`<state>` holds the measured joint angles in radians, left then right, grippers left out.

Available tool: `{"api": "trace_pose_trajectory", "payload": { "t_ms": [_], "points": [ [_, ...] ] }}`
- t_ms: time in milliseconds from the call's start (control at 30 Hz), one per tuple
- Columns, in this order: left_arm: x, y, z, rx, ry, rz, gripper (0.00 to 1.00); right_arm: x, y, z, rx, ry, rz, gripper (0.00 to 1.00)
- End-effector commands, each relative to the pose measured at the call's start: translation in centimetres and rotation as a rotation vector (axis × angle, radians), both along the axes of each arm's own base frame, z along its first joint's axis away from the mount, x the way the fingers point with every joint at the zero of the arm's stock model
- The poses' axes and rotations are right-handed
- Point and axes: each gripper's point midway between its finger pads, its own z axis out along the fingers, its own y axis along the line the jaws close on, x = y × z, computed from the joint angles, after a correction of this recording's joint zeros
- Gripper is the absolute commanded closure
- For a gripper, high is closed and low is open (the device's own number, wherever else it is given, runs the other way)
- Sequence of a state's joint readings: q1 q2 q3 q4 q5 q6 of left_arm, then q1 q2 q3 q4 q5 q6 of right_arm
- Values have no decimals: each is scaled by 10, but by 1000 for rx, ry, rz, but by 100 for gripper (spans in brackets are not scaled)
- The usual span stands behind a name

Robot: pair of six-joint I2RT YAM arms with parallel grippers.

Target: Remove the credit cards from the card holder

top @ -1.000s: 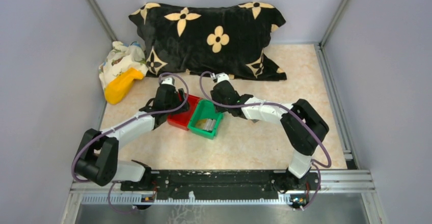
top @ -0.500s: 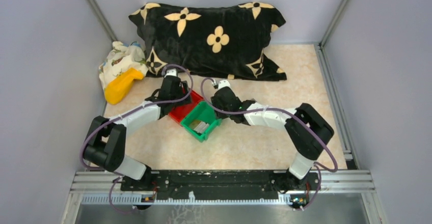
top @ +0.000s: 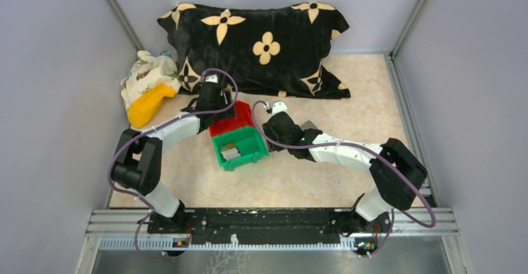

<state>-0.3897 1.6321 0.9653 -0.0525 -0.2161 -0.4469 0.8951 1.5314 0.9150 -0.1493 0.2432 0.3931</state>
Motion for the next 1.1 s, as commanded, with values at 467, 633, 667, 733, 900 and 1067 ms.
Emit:
{"api": "trace_pose_trajectory", "payload": {
  "t_ms": [467, 633, 667, 733, 900, 1067],
  "points": [
    [-48, -13, 107, -210, -237, -134, 24, 35, 3, 72, 53, -214, -95, 83],
    [-80, -19, 103, -288, -232, -175, 23, 46, -35, 93, 15, -330, -256, 100],
    [-85, -22, 98, -297, -221, -183, 23, 48, -43, 100, 15, -365, -280, 100],
    [-93, -24, 85, -296, -195, -183, 24, 47, -55, 113, 31, -429, -303, 100],
    [-106, -19, 45, -258, -102, -154, 24, 42, -82, 101, 33, -470, -403, 100],
    [-107, -10, 24, -212, -53, -112, 24, 39, -88, 91, -19, -431, -400, 100]
  ]
}}
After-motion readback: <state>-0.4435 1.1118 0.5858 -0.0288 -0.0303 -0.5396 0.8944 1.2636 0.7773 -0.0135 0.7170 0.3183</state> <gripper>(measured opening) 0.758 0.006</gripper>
